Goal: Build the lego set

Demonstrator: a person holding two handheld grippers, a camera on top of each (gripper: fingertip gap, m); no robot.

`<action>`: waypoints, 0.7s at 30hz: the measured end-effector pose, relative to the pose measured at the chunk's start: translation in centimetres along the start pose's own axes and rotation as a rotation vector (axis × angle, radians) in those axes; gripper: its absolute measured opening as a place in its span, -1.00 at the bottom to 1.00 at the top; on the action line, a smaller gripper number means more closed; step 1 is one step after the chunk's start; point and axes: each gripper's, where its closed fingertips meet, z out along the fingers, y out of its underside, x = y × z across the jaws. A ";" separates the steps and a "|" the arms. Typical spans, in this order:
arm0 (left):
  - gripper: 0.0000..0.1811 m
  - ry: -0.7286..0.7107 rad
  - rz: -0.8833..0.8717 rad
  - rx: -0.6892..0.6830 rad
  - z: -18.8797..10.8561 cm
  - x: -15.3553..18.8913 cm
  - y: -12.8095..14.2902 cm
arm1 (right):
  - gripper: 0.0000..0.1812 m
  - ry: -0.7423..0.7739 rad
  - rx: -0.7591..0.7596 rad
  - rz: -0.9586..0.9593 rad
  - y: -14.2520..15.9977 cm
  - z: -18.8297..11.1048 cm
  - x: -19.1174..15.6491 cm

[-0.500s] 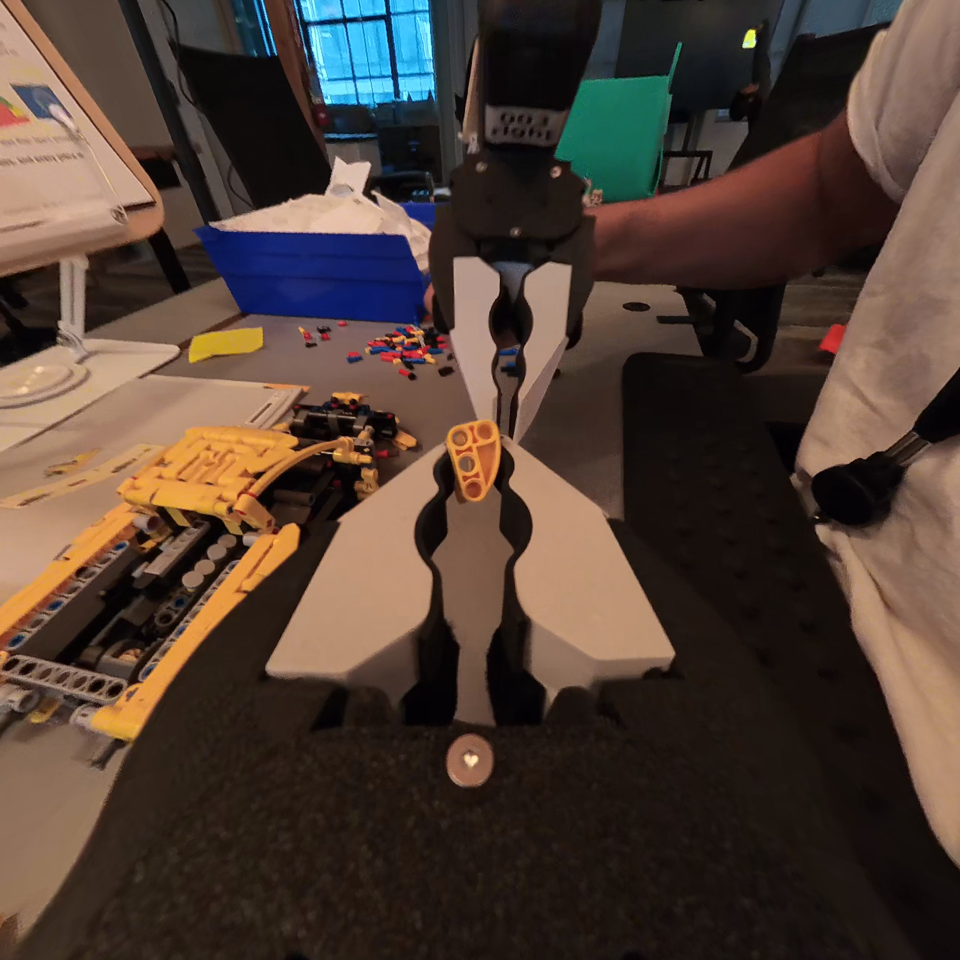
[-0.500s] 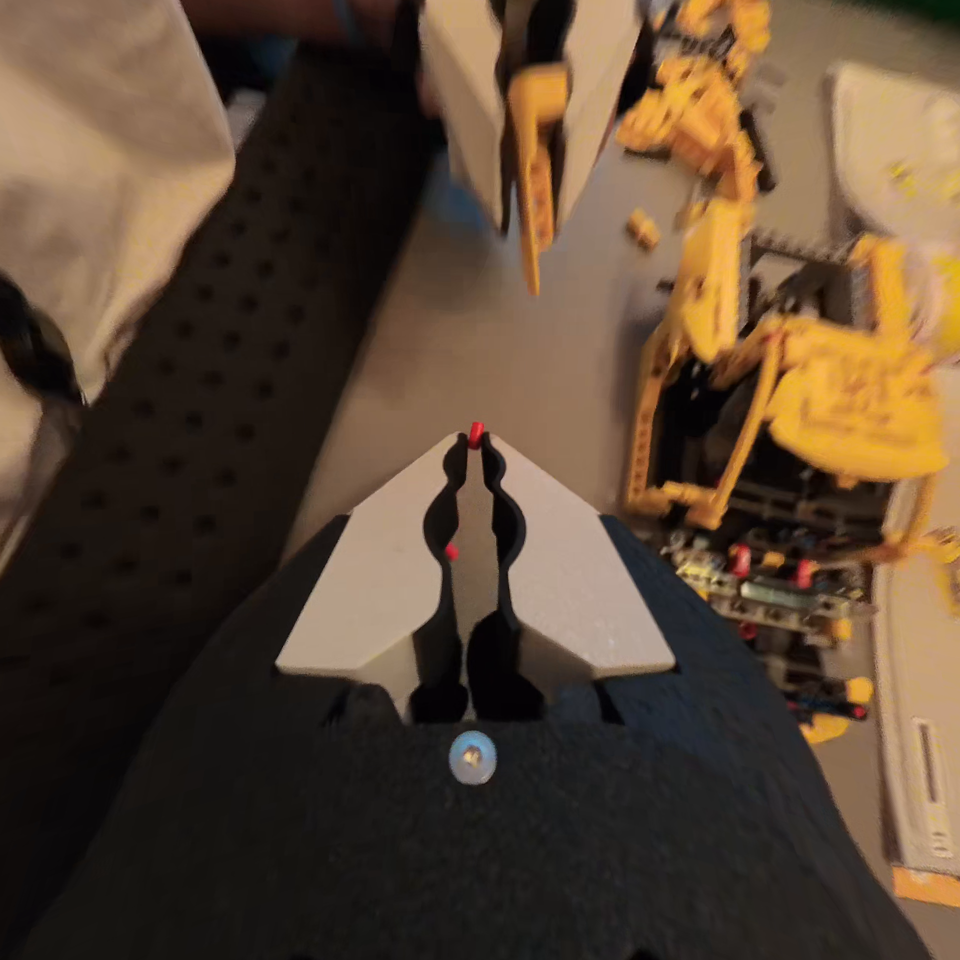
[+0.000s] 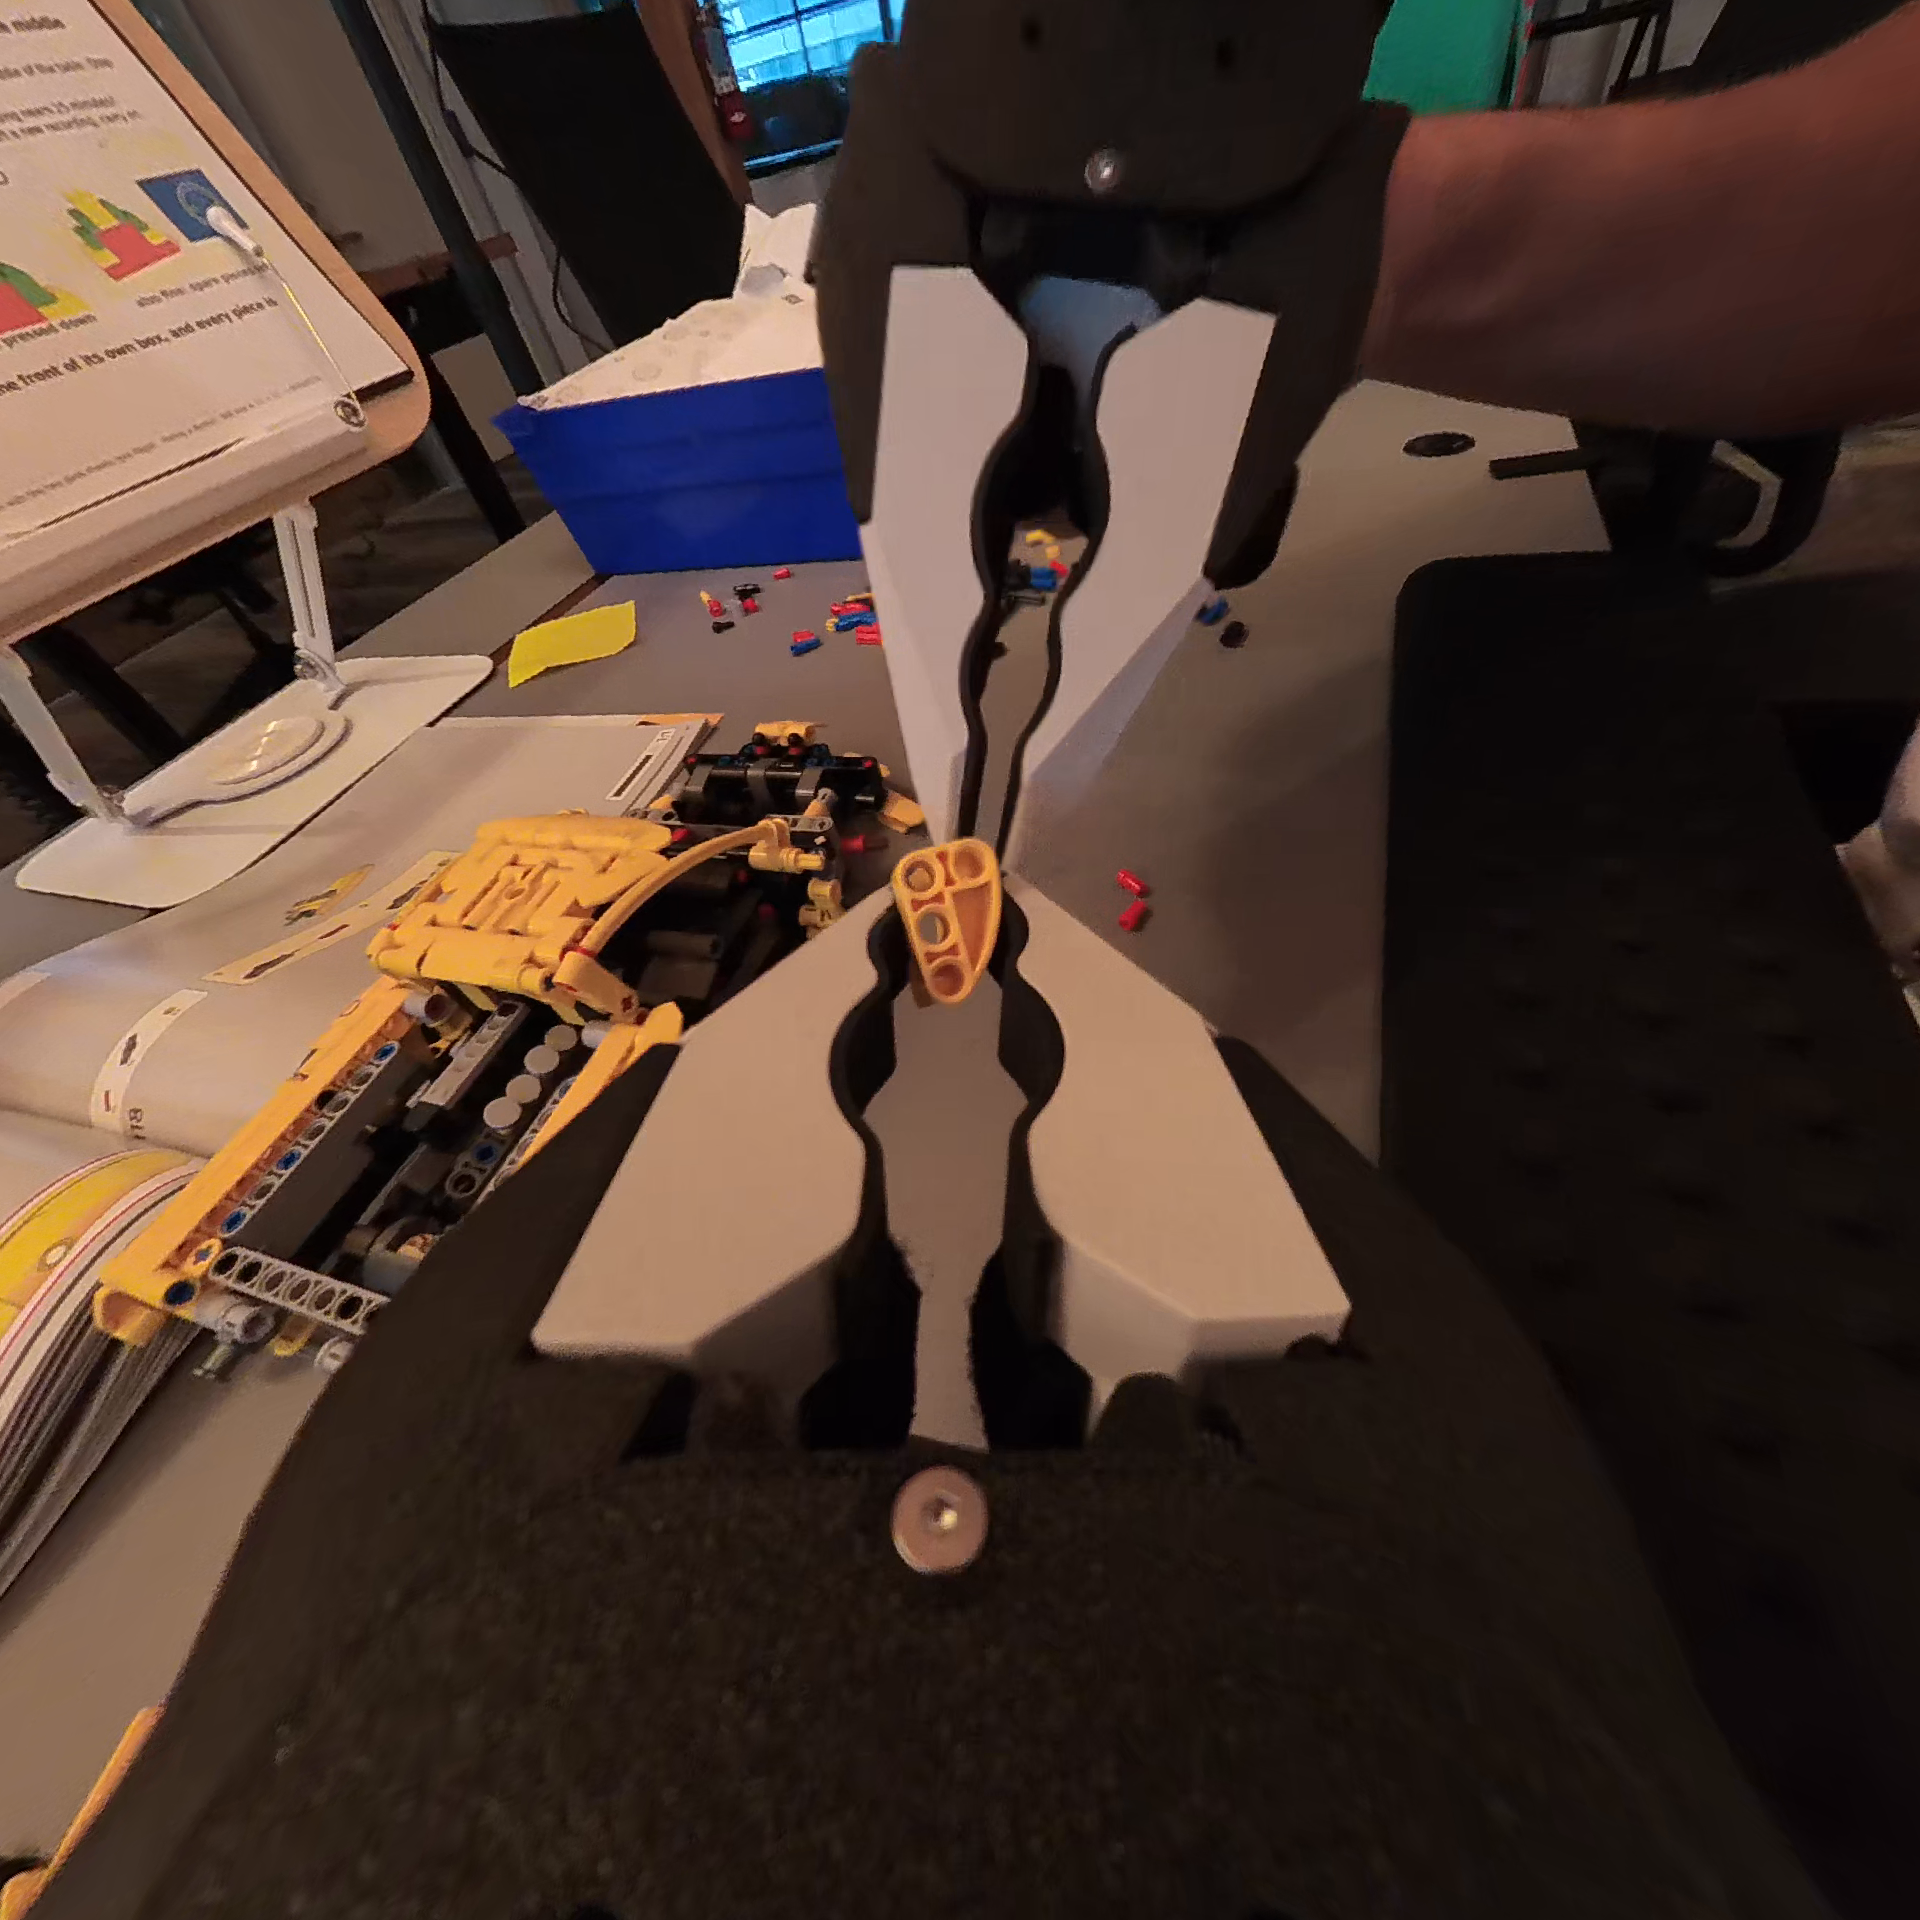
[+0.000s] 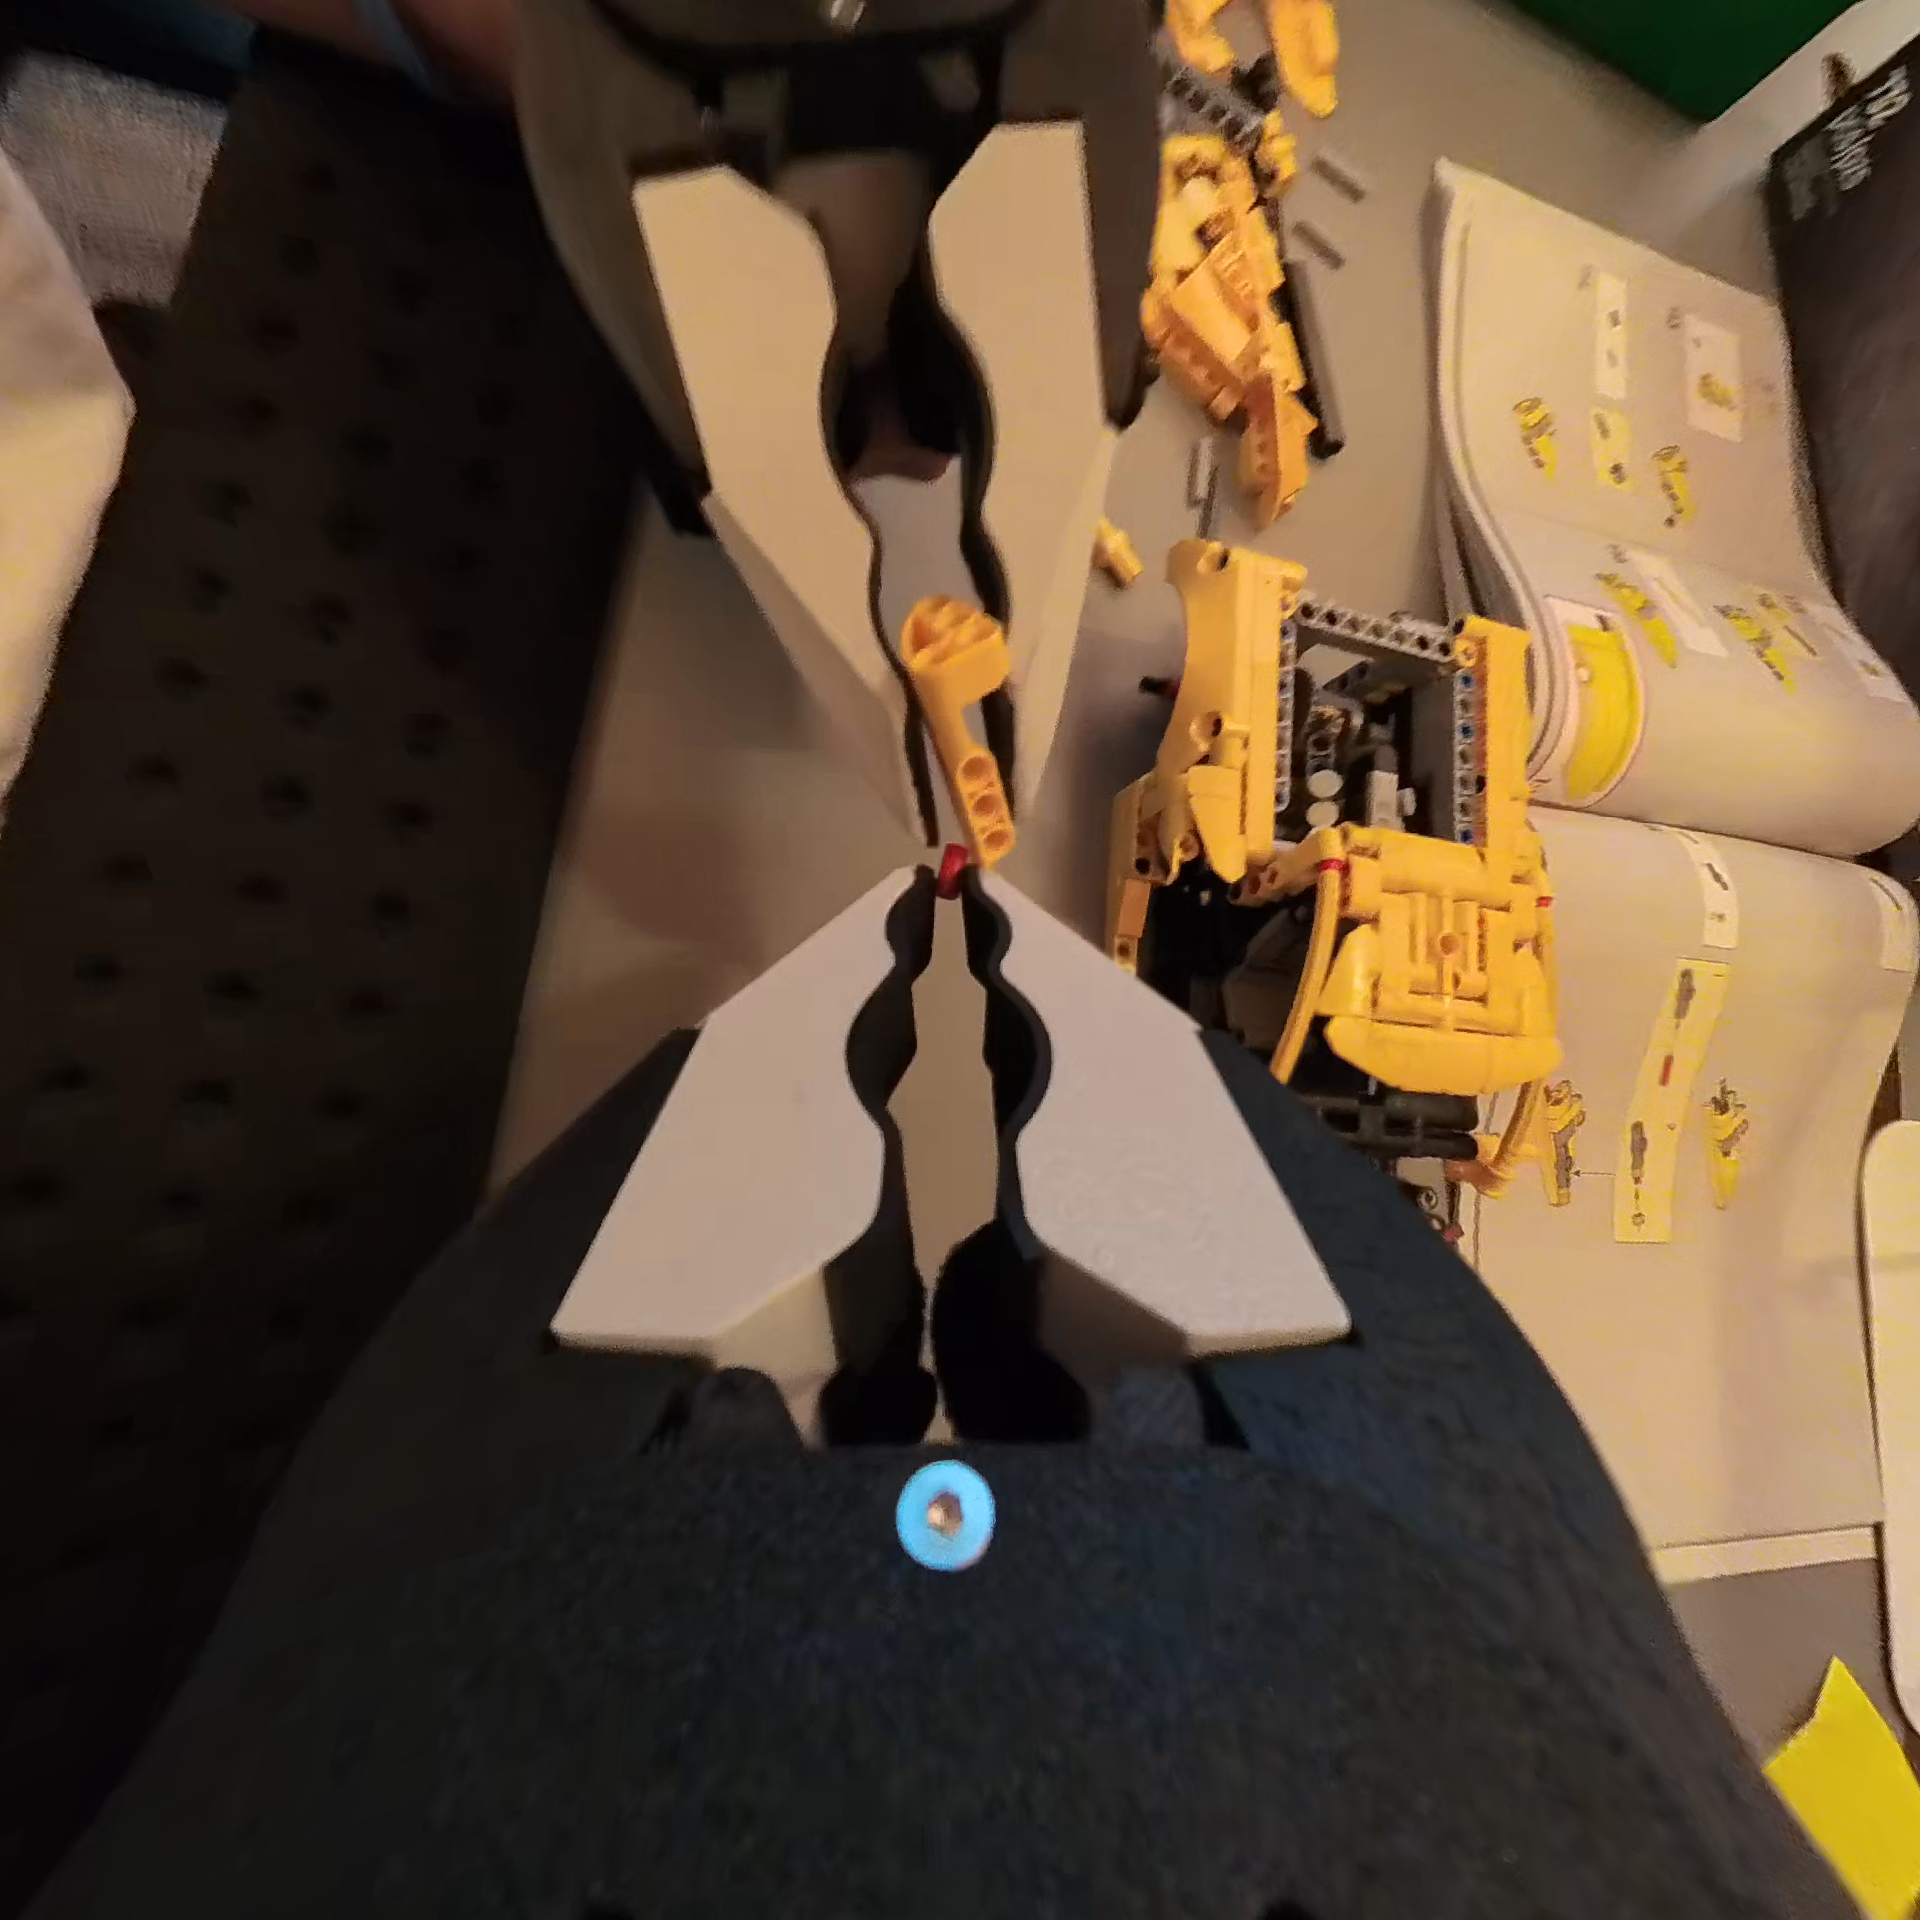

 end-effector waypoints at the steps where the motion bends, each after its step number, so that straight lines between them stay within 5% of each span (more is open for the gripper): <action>1: -0.86 -0.007 0.000 0.001 0.0 -0.1 0.0 | -0.96 -0.003 0.019 0.020 -0.4 0.0 0.0; 12: -0.86 0.001 0.012 -0.091 0.6 0.1 1.6 | -0.96 -0.007 0.013 0.090 0.8 -1.2 -0.3; 16: -0.86 0.002 -0.007 -0.059 0.3 0.0 1.2 | -0.96 -0.082 -0.393 0.198 10.0 -5.2 -0.7; 21: -0.86 0.008 -0.014 -0.031 0.1 0.1 0.7 | -0.96 -0.247 -0.958 0.763 23.0 -16.1 -5.1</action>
